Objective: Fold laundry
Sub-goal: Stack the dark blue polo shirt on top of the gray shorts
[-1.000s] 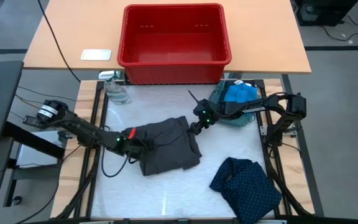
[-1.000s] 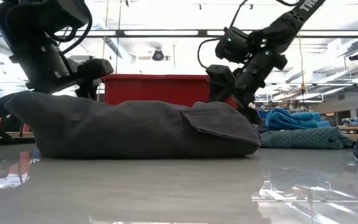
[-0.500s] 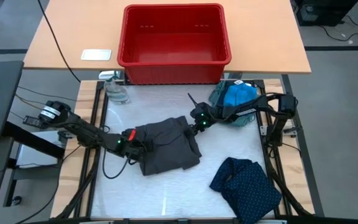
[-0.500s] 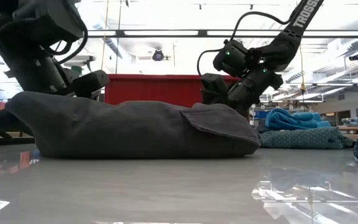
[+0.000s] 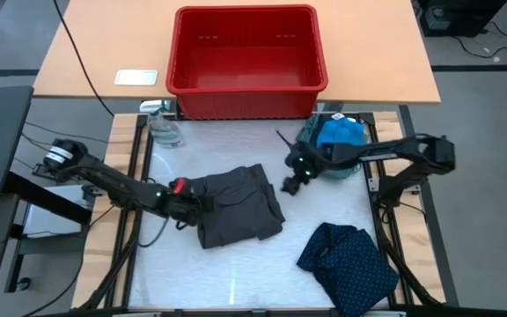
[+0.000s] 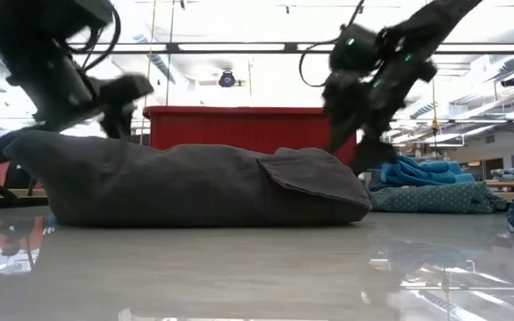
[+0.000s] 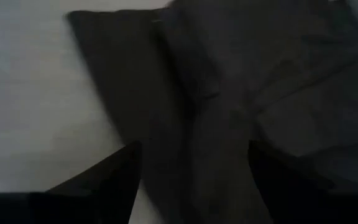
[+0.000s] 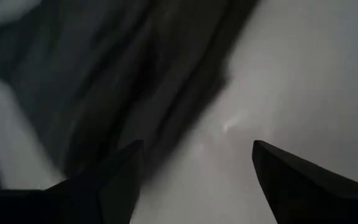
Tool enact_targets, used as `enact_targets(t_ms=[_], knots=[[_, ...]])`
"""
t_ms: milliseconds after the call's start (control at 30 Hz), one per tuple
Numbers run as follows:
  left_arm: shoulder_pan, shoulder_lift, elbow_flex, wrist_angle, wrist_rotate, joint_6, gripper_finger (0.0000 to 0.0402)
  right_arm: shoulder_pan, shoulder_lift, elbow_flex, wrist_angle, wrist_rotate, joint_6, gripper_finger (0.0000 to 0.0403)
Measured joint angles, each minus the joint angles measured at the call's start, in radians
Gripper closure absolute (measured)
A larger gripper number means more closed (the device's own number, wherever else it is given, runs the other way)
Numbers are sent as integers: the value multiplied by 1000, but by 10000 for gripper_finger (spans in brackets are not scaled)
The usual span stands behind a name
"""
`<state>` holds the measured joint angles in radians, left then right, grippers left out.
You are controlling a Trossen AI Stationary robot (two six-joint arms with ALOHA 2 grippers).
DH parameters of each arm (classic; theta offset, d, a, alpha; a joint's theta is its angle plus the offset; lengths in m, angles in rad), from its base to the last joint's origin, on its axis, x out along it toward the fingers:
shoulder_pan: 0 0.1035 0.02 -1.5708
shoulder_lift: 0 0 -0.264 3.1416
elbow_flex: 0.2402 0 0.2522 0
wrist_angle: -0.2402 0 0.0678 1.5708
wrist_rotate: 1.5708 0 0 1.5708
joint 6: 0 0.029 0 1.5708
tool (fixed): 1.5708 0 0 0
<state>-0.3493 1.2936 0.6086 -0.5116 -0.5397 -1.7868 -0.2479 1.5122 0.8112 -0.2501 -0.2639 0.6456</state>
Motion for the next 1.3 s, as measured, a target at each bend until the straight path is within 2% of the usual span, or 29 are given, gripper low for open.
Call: enact_targets(t_ms=[100, 233, 367, 567, 733, 867, 1133, 1300], knots=[[0, -51, 2, 30, -6, 50, 108, 50, -83, 0, -182, -70, -38, 103], [0, -106, 2, 95, -27, 139, 109, 167, -189, 0, -388, -86, -52, 114], [0, -135, 2, 199, -83, 246, 109, 305, -280, 0, -496, -86, 15, 126], [8, -142, 2, 356, -111, 382, 109, 503, -352, 0, -516, -82, 188, 141], [11, -142, 3, 399, -120, 427, 109, 663, -333, 0, -546, -71, 275, 150], [11, -142, 2, 412, -120, 440, 109, 767, -318, 0, -569, -22, 346, 155], [16, -142, 2, 412, -122, 448, 109, 886, -302, 0, -575, 5, 443, 157], [16, -142, 2, 415, -127, 448, 109, 930, -246, -68, -502, -26, 445, 157]])
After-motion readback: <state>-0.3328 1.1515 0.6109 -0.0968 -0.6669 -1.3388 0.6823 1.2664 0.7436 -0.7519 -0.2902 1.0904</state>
